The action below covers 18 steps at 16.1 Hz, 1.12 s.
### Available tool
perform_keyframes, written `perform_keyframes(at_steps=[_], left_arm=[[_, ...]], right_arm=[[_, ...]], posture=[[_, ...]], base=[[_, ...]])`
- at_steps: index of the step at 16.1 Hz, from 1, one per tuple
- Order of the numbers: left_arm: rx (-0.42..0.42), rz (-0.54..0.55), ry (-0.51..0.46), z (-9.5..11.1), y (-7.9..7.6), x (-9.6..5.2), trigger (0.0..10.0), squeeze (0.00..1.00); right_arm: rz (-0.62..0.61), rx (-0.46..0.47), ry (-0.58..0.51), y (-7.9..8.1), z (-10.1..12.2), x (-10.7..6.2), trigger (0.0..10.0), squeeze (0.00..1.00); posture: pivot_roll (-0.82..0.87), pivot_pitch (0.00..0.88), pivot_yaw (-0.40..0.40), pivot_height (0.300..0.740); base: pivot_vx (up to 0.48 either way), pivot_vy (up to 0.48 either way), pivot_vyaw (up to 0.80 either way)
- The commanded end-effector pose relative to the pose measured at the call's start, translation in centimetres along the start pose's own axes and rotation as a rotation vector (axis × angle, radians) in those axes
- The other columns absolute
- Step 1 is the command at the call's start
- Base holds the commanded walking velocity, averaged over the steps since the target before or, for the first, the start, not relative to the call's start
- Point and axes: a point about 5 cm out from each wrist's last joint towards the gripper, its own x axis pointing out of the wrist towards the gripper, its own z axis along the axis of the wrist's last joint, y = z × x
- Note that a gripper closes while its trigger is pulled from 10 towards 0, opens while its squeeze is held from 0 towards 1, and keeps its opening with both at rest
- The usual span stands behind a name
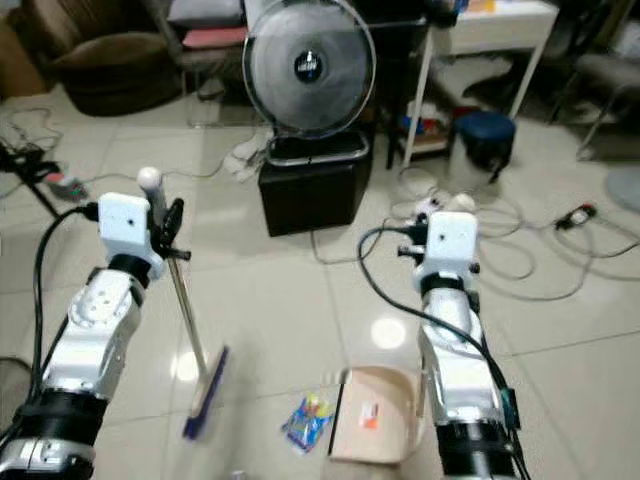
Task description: Sweep floor
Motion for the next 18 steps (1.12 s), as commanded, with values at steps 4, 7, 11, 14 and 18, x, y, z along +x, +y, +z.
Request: perform_keyframes(at_steps=[4,7,11,14,18], left_arm=[[0.002,0.023,-0.048,0.7,0.44,0.33,10.0,0.0],[-0.002,0.01,-0.049,0.63,-0.06,0.36,10.0,0.0],[0.0,-0.003,-0.049,0.62,-0.27,0.18,10.0,0.0],[0.004,-0.009,-0.047,0.6,-0.31,0.2,10.0,0.0],[-0.016,-0.003,-0.047,0.72,-0.28,0.36,10.0,0.0]], right_arm=[[-0.024,-0.026,-0.061,-0.91,1.05,0.31,10.0,0.0],[-0.021,-0.034,-0.072,-1.06,1.22,0.63,10.0,0.0],[-0.019,-0.031,-0.078,-0.95,1.22,0.62,10.0,0.0],[-0.022,-0.03,-0.078,-0.97,1.08,0.53,10.0,0.0],[0.002,-0.024,-0.119,-0.8,1.23,0.74,10.0,0.0]], posture=[[-0.08,0.069,0.047,0.74],[-0.07,0.075,0.049,0.74],[-0.07,0.081,0.048,0.74],[-0.07,0.088,0.053,0.74],[-0.06,0.13,0.066,0.74]], base=[[0.0,0.0,0.0],[0.0,0.0,0.0],[0.0,0.0,0.0],[0.0,0.0,0.0],[0.0,0.0,0.0]])
